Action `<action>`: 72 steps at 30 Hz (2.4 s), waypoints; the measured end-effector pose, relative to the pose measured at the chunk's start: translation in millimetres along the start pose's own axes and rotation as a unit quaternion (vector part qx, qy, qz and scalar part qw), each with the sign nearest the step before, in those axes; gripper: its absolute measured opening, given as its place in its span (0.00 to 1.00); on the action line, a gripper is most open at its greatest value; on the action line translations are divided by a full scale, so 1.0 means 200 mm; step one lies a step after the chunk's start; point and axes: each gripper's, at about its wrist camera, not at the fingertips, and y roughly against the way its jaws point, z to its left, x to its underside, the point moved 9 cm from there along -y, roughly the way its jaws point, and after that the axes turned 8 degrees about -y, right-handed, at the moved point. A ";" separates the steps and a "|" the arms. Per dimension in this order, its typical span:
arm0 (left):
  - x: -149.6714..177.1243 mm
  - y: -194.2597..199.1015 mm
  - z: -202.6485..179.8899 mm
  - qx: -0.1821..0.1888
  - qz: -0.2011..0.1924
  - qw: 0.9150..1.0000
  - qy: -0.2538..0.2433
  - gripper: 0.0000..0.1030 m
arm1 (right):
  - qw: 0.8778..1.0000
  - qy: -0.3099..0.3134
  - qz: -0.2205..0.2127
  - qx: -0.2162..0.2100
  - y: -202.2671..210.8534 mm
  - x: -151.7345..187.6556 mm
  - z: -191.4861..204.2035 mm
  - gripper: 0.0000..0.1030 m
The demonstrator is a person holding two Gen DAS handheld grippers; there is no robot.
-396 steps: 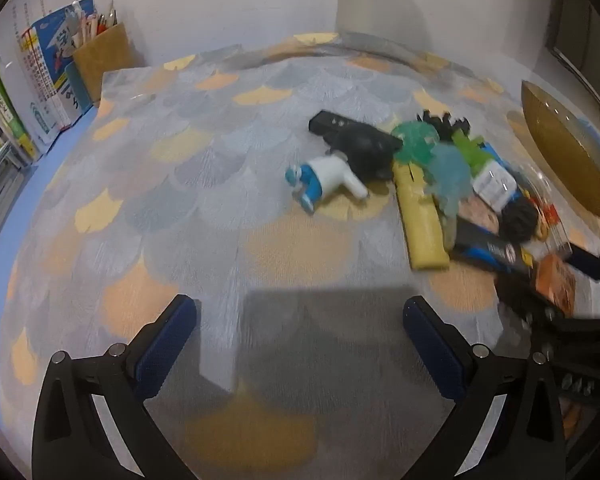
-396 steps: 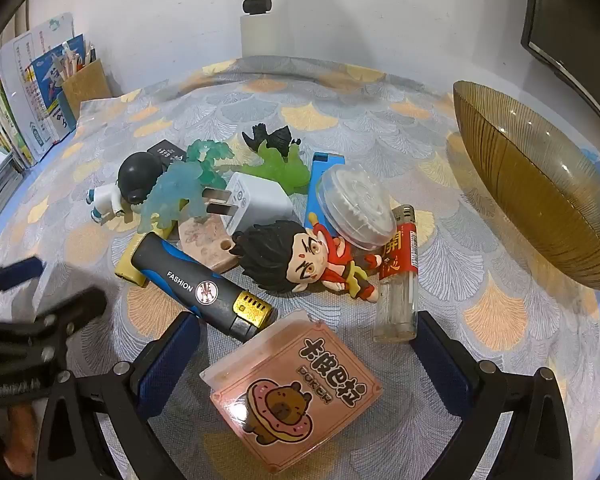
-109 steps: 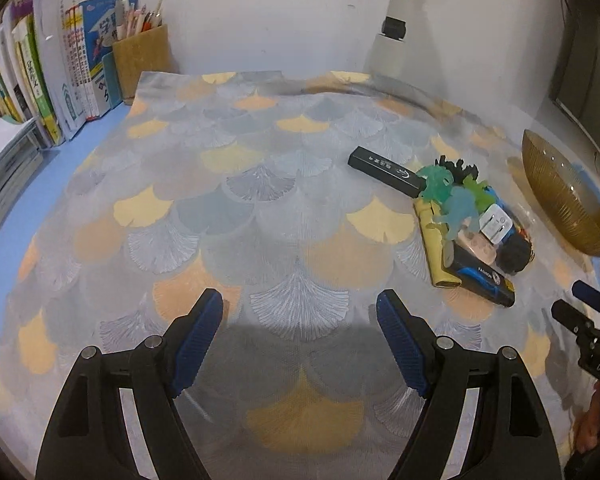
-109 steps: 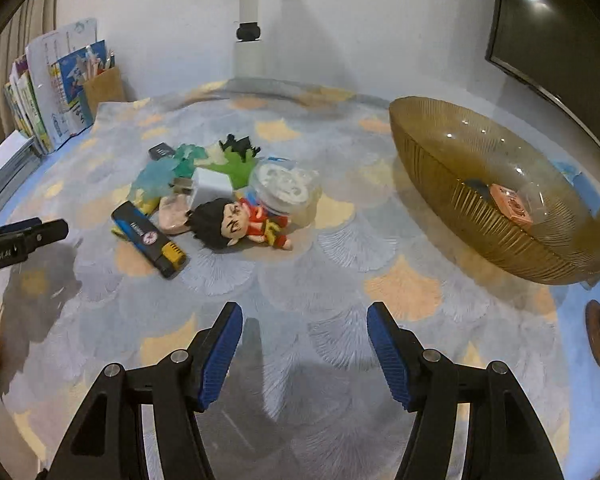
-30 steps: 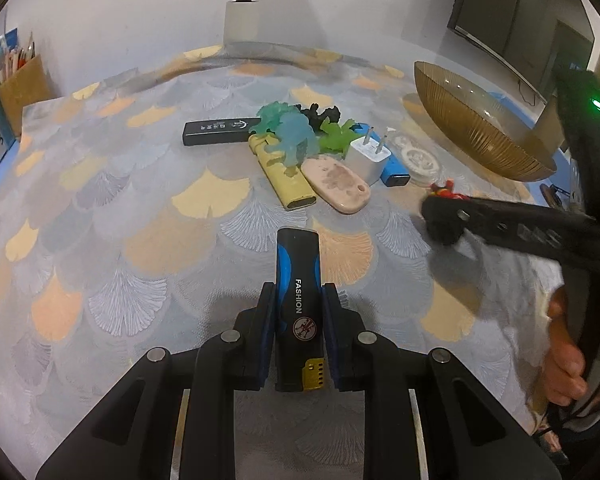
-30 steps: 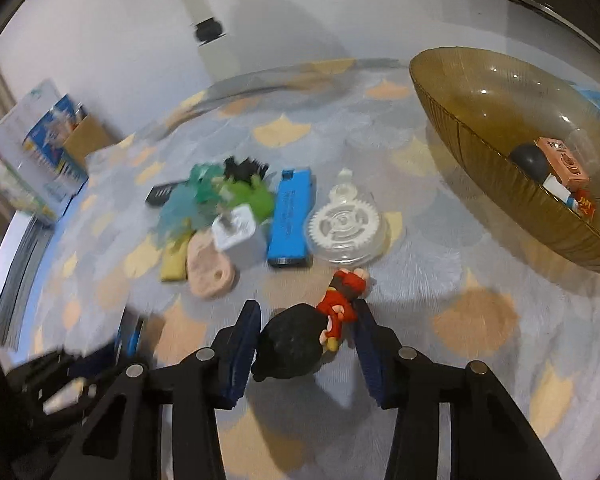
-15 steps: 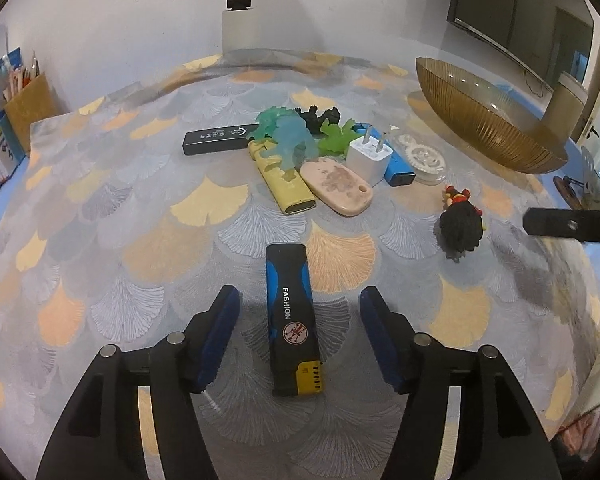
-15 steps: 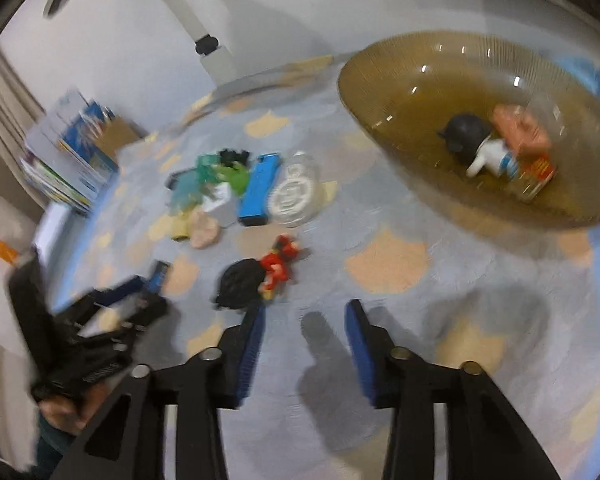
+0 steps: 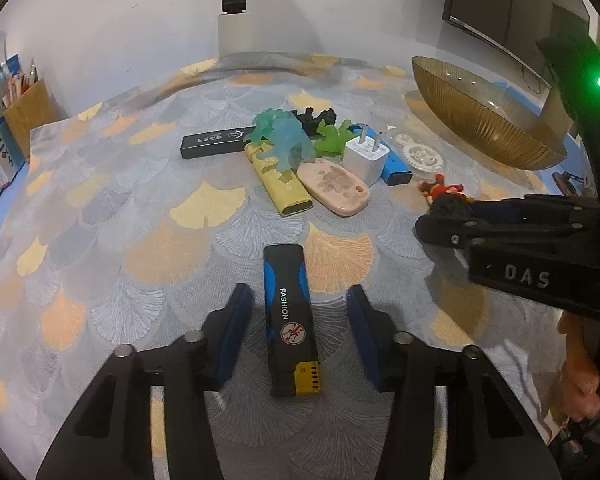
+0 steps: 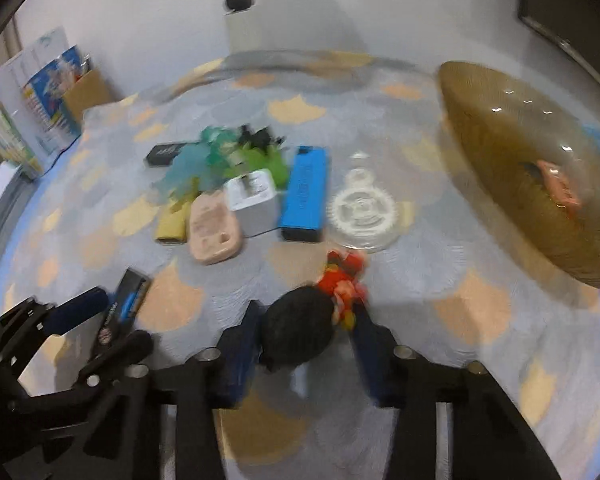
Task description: Organize rigid objects
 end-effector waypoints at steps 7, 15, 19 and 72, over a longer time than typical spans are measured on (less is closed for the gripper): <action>0.00 0.00 0.01 0.008 -0.003 1.000 0.012 0.37 | 0.993 0.061 0.007 -0.101 0.24 0.02 0.02 0.36; 0.00 0.00 0.01 0.006 -0.004 1.000 0.008 0.37 | 0.977 0.183 0.075 -0.078 0.18 0.22 -0.01 0.36; 0.00 0.00 0.01 0.005 -0.003 1.000 0.006 0.38 | 0.982 0.159 0.086 -0.054 0.15 0.23 -0.13 0.42; -1.00 -0.15 -0.95 0.137 -0.045 0.985 -0.090 0.20 | 0.982 -0.172 -0.064 0.055 0.59 -0.29 -1.19 0.32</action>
